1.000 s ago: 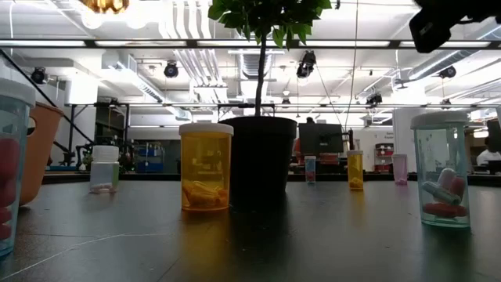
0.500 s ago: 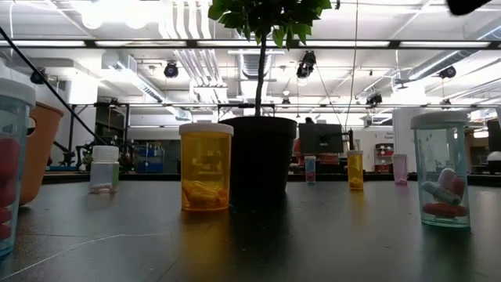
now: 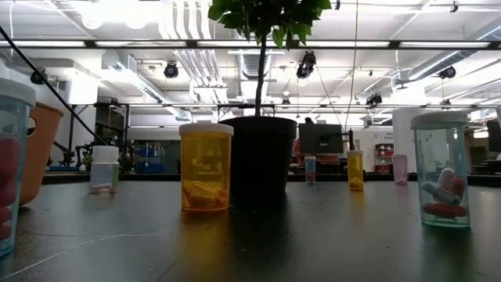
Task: Pick and place medicine bottles into bin by pill shape (circle, oval)
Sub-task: Put the top orange capsule bottle into the transparent bin
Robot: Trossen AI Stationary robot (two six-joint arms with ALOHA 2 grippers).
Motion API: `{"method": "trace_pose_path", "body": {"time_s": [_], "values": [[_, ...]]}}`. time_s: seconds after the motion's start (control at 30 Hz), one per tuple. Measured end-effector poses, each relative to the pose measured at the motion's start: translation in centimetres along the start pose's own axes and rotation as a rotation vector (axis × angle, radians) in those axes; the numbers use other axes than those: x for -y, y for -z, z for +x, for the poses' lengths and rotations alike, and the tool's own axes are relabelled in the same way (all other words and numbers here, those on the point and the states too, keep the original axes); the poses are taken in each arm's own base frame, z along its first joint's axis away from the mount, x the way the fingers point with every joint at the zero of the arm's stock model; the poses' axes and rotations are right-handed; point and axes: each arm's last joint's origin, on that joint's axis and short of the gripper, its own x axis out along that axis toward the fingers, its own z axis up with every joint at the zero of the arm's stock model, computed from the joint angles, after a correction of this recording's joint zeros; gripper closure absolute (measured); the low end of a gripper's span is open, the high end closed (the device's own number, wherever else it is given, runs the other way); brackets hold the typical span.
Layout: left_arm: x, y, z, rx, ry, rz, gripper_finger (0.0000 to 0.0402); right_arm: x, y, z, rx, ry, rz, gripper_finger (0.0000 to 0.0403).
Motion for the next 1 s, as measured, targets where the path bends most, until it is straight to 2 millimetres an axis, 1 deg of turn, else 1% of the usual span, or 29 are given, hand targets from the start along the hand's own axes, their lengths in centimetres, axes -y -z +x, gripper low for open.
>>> {"method": "trace_pose_path", "body": {"time_s": [0.1, 0.17, 0.27, 0.47, 0.6, 0.7, 0.8, 1.0], "values": [[0.0, 0.0, 0.0, 0.005, -0.014, 0.022, 0.0212, 0.0, -1.2, 0.6, 0.010, 0.034, 0.009, 0.0227], [-0.1, 0.0, 0.0, 0.008, -0.024, 0.038, 0.0212, 0.2, -2.4, 1.0, 0.018, 0.045, 0.032, 0.0212], [-0.1, 0.0, 0.0, 0.018, -0.055, 0.060, 0.0212, 0.4, -3.4, 1.6, -0.009, 0.059, 0.037, 0.0181], [0.3, 0.2, 0.6, 0.043, -0.095, 0.139, 0.0212, 1.2, -4.5, 3.2, -0.077, 0.040, 0.077, 0.0119], [0.8, 0.1, 0.9, 0.080, -0.104, 0.181, 0.0212, 1.5, -4.4, 4.1, -0.114, 0.062, 0.083, 0.0099], [0.9, -0.1, 0.9, 0.105, -0.104, 0.183, 0.0212, 1.3, -4.3, 4.5, -0.120, 0.064, 0.075, 0.0100], [0.9, -0.2, 0.9, 0.113, -0.109, 0.187, 0.0212, 1.3, -4.3, 4.5, -0.118, 0.064, 0.073, 0.0114], [0.9, -0.4, 0.8, 0.127, -0.108, 0.196, 0.0212, 1.4, -4.4, 4.6, -0.116, 0.068, 0.069, 0.0176]]}}
